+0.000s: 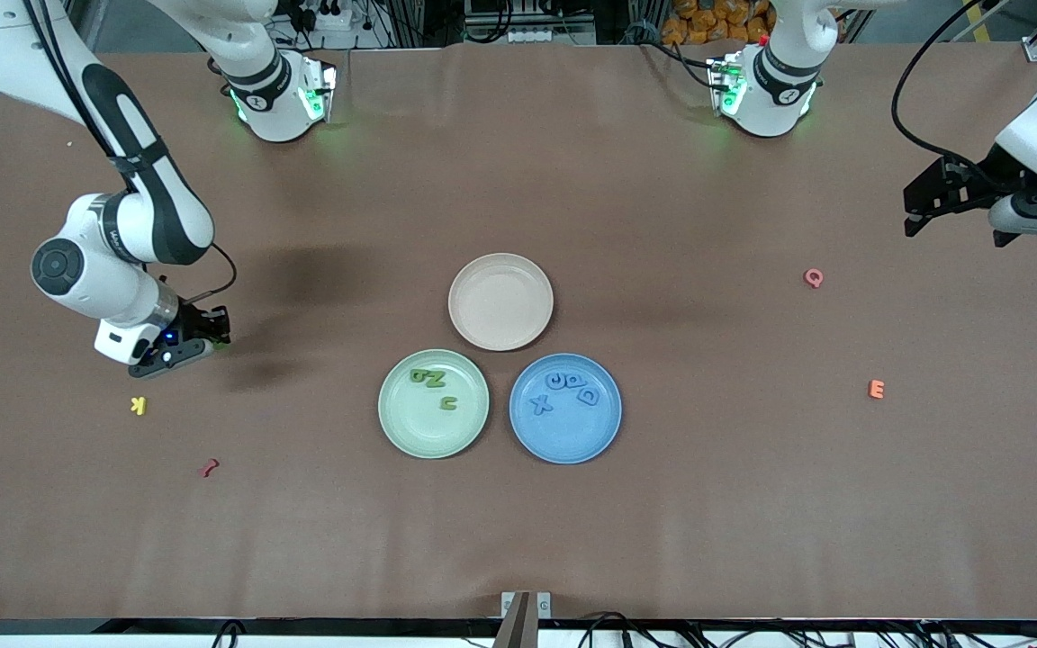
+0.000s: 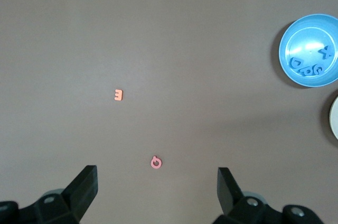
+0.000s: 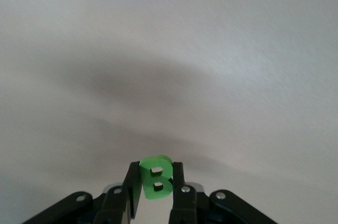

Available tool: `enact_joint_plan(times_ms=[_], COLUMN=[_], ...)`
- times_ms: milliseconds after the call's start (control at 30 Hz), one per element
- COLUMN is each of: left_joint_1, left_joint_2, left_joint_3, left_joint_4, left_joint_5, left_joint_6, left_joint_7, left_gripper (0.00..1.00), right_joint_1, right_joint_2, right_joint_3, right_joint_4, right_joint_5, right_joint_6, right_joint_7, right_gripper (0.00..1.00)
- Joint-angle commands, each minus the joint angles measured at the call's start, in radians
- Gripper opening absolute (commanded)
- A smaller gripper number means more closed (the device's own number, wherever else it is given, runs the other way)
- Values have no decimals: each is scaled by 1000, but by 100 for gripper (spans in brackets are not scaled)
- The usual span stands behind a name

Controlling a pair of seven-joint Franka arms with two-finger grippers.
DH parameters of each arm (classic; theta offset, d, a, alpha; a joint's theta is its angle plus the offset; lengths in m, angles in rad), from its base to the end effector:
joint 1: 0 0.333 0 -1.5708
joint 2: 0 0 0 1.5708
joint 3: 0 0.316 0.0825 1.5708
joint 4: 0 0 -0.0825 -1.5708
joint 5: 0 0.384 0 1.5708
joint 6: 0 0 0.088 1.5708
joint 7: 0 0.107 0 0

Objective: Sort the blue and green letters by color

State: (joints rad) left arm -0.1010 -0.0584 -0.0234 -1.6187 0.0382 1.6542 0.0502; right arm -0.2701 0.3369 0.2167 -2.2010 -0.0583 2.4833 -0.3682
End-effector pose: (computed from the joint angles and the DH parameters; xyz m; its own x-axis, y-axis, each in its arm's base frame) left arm 0.5409 -0.0642 0.6416 0.9801 -0.1764 0.0916 -0.1729 -0.9839 -0.0442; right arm 0.5504 -0.0282 0.2273 0.9382 0.3449 -0.0281 0.3433 -0.9378 -0.0512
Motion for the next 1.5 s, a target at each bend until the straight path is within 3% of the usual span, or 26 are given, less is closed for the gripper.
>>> enact_joint_plan(times_ms=[0,334,901,1468], left_joint_1=[20,66,66,69], left_joint_2=[6,8,12,20], left_joint_3=[-10,-16,-13,-6], left_joint_4=[31,33,29,31], left_joint_5=[-18,-103,-104,-86], left_joint_6=[-24,-24,-28,-57], left_joint_7=[8,-15,-27,-26], left_gripper=[100,100,100,100], right_joint_1=[-11,72,245,408], right_joint_2=[-15,-15,7,143], right_joint_3=[67,82,82,81], right_joint_4=[44,119,231,405], right_joint_5=[15,15,15,17], right_joint_6=[-67,-159,-228,-227], right_joint_7=[113,279,610,948], right_gripper=[0,0,0,0])
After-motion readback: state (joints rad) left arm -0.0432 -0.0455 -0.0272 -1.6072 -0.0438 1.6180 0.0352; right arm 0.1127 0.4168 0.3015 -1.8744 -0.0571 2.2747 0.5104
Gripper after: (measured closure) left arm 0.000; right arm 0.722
